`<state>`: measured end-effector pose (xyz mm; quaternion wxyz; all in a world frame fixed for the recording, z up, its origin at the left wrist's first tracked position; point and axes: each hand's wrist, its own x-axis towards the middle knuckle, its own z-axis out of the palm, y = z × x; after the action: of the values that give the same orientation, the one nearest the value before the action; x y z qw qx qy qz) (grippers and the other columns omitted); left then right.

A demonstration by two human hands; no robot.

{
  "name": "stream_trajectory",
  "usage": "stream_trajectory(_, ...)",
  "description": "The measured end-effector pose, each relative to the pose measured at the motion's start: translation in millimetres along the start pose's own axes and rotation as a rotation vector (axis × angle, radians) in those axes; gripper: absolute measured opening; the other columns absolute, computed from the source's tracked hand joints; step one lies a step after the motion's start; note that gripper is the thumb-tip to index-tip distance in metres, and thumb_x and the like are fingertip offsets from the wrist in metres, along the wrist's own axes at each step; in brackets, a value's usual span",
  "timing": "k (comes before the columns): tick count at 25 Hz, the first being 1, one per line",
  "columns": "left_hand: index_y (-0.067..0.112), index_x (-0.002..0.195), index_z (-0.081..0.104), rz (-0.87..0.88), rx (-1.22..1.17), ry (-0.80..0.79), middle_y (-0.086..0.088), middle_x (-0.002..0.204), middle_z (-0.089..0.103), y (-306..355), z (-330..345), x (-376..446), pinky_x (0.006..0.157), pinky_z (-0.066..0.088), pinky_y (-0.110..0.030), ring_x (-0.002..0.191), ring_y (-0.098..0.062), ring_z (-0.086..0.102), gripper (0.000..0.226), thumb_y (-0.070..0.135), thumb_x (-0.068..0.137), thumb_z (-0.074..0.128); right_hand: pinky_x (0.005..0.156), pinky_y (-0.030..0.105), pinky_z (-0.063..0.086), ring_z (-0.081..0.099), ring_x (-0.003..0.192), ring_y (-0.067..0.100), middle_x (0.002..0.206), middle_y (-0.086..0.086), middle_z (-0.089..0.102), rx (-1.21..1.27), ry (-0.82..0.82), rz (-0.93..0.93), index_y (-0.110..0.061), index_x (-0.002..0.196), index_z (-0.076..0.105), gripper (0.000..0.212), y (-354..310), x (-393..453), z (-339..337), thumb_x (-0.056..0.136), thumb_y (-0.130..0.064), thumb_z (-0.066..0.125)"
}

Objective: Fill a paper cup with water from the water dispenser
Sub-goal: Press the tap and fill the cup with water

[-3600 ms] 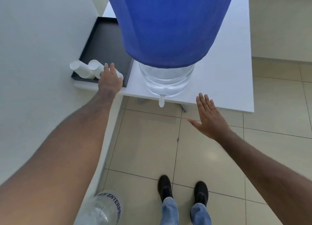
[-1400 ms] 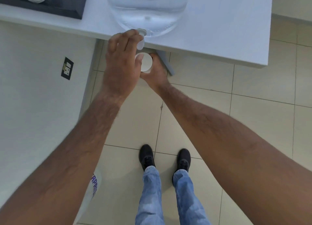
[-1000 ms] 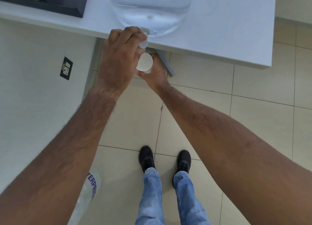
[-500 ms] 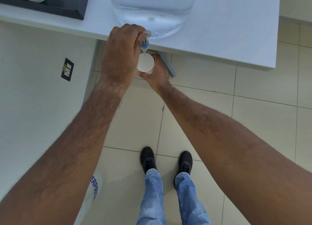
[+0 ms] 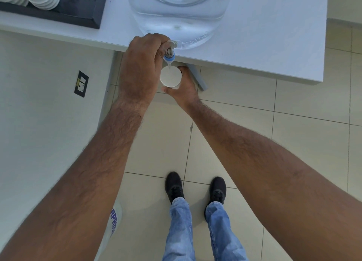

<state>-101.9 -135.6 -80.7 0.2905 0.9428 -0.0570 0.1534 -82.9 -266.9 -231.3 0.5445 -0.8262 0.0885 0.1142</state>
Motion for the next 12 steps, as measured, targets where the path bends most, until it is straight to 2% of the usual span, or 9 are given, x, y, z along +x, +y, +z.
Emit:
stream_trajectory(4, 0.015, 0.120, 0.071, -0.009, 0.002, 0.016, 0.001, 0.113, 0.075, 1.4, -0.3, -1.4, 0.084, 0.039, -0.019, 0.101, -0.023, 0.061, 0.032, 0.032, 0.113, 0.045, 0.096, 0.039, 0.060, 0.061, 0.122, 0.022, 0.131, 0.002, 0.065, 0.004, 0.007, -0.013, -0.014, 0.134, 0.053, 0.075, -3.1, 0.2, -1.5, 0.072, -0.019, 0.096)
stream_trajectory(8, 0.015, 0.121, 0.071, -0.006, -0.012, 0.013, 0.001, 0.114, 0.075, 1.8, 0.9, -2.0, 0.084, 0.040, -0.021, 0.101, -0.023, 0.061, 0.033, 0.032, 0.113, 0.044, 0.097, 0.033, 0.054, 0.059, 0.123, 0.021, 0.133, 0.002, 0.064, 0.008, -0.006, -0.008, -0.014, 0.136, 0.052, 0.075, -2.6, -1.2, -3.4, 0.074, -0.018, 0.095)
stream_trajectory(12, 0.015, 0.121, 0.071, -0.003, -0.018, 0.014, 0.001, 0.113, 0.075, 2.0, 0.9, -1.6, 0.084, 0.041, -0.023, 0.101, -0.025, 0.061, 0.034, 0.033, 0.113, 0.044, 0.101, 0.038, 0.055, 0.059, 0.125, 0.023, 0.134, 0.002, 0.064, 0.012, -0.003, -0.013, -0.015, 0.136, 0.052, 0.075, -1.5, -1.7, -3.9, 0.074, -0.018, 0.095)
